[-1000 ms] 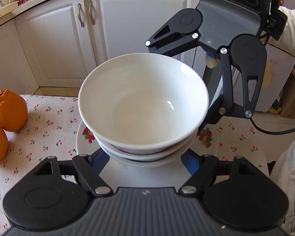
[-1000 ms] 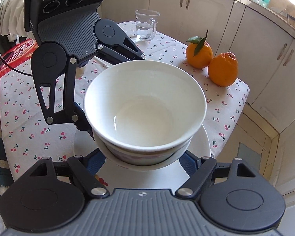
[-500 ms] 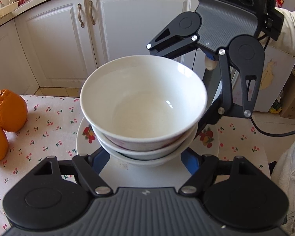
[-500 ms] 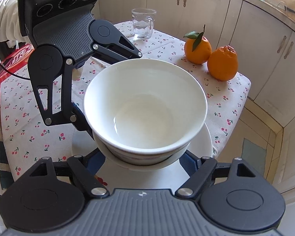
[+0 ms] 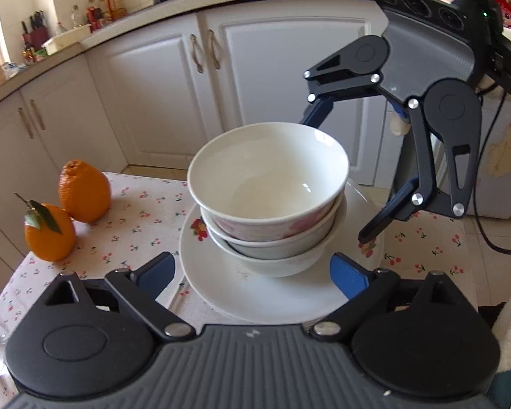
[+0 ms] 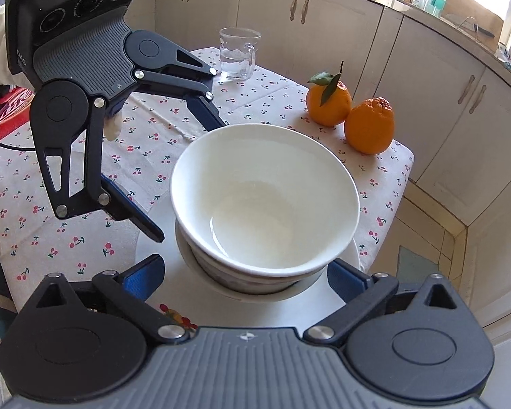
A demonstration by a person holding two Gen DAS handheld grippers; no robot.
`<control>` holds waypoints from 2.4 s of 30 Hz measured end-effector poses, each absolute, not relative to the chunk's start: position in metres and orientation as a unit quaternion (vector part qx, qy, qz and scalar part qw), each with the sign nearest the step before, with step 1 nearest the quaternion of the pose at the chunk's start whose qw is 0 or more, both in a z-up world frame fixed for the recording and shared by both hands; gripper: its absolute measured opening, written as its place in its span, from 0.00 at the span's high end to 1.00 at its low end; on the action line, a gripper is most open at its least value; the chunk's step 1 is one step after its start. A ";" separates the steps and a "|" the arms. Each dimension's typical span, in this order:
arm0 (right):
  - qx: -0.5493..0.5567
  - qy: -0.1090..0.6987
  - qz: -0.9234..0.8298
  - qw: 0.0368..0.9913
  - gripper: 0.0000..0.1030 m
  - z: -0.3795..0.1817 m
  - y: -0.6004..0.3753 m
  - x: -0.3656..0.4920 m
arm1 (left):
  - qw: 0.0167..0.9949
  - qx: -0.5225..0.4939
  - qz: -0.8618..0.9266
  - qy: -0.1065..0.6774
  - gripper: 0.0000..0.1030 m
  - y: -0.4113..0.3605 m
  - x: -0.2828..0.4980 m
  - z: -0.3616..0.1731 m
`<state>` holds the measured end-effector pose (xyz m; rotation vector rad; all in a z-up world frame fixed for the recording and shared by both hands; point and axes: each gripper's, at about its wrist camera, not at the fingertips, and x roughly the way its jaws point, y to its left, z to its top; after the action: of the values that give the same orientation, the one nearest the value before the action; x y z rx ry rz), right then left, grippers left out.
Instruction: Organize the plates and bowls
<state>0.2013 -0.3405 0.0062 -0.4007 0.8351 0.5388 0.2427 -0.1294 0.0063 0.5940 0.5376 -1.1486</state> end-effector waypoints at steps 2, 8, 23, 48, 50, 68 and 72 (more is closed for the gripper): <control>-0.193 0.397 0.230 0.867 0.00 0.011 -0.336 0.194 | 0.790 0.266 -0.505 0.224 0.03 -0.119 0.231 0.012; -0.169 0.388 0.130 0.897 0.00 0.026 -0.321 0.162 | 0.868 0.207 -0.421 0.162 0.01 -0.096 0.189 0.027; 0.022 0.340 -0.152 0.928 0.00 0.028 -0.287 0.085 | 0.947 0.094 -0.200 0.232 0.01 -0.064 0.121 0.045; 0.022 0.288 -0.148 0.946 0.00 0.050 -0.257 0.045 | 0.955 0.070 -0.149 0.246 0.01 -0.053 0.099 0.054; 0.021 0.289 -0.147 0.946 0.00 0.050 -0.257 0.046 | 0.955 0.070 -0.148 0.247 0.01 -0.053 0.100 0.054; 0.021 0.288 -0.146 0.946 0.00 0.048 -0.256 0.048 | 0.954 0.065 -0.146 0.255 0.01 -0.052 0.103 0.053; 0.020 0.288 -0.146 0.946 0.00 0.048 -0.256 0.048 | 0.954 0.065 -0.145 0.255 0.01 -0.052 0.103 0.053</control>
<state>0.0480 -0.2562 0.0484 0.0412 0.5869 -0.2970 0.1027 -0.0520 0.0530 0.1311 0.5188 -0.2955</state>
